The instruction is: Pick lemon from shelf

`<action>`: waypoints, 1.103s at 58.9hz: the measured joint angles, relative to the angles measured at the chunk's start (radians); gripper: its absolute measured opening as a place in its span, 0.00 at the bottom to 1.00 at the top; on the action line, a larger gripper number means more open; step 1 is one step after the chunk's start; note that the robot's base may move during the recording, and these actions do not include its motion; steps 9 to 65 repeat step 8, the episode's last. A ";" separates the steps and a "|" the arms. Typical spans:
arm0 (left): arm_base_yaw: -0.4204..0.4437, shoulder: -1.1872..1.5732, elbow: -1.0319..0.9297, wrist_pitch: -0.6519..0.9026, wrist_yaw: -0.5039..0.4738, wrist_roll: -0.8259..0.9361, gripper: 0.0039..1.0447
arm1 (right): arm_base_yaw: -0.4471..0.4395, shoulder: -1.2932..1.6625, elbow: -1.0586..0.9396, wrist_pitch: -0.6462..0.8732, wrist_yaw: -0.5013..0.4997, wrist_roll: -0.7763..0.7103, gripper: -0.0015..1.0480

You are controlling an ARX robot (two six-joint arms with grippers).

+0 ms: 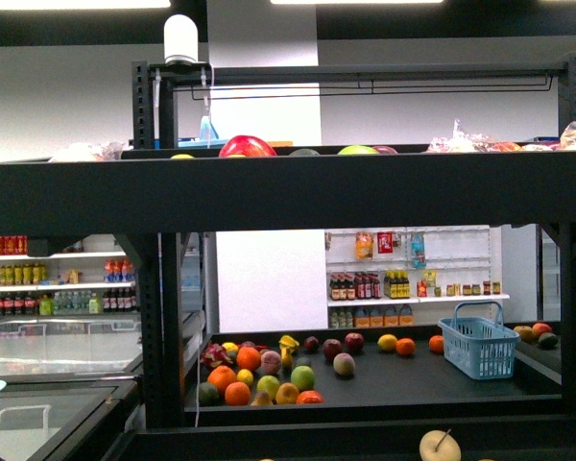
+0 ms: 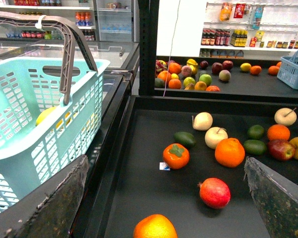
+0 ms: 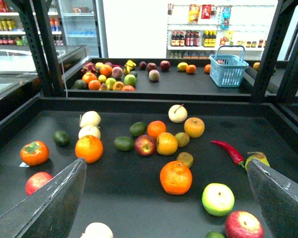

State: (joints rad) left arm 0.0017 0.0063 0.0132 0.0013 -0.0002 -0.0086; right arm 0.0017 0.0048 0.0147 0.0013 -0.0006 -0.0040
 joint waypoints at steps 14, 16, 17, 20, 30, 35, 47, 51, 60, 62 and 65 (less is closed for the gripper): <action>0.000 0.000 0.000 0.000 0.000 0.000 0.92 | 0.000 0.000 0.000 0.000 0.000 0.000 0.93; 0.000 0.000 0.000 0.000 0.000 0.000 0.92 | 0.000 0.000 0.000 0.000 0.000 0.000 0.93; 0.000 0.000 0.000 0.000 0.000 0.000 0.92 | 0.000 0.000 0.000 0.000 0.000 0.000 0.93; 0.000 0.000 0.000 0.000 0.000 0.000 0.92 | 0.000 0.000 0.000 0.000 0.000 0.000 0.93; 0.000 0.000 0.000 0.000 0.000 0.000 0.92 | 0.000 0.000 0.000 0.000 0.000 0.000 0.93; 0.000 0.000 0.000 0.000 0.000 0.000 0.92 | 0.000 0.000 0.000 0.000 0.000 0.000 0.93; 0.000 0.000 0.000 0.000 0.000 0.000 0.92 | 0.000 0.000 0.000 0.000 0.000 0.000 0.93; 0.000 0.000 0.000 0.000 0.000 0.000 0.92 | 0.000 0.000 0.000 0.000 0.000 0.000 0.93; 0.000 0.000 0.000 0.000 0.000 0.000 0.92 | 0.000 0.000 0.000 0.000 0.000 0.000 0.93; 0.000 0.000 0.000 0.000 0.000 0.000 0.92 | 0.000 0.000 0.000 0.000 0.000 0.000 0.93; 0.000 0.000 0.000 0.000 0.000 0.000 0.92 | 0.000 0.000 0.000 0.000 0.000 0.000 0.93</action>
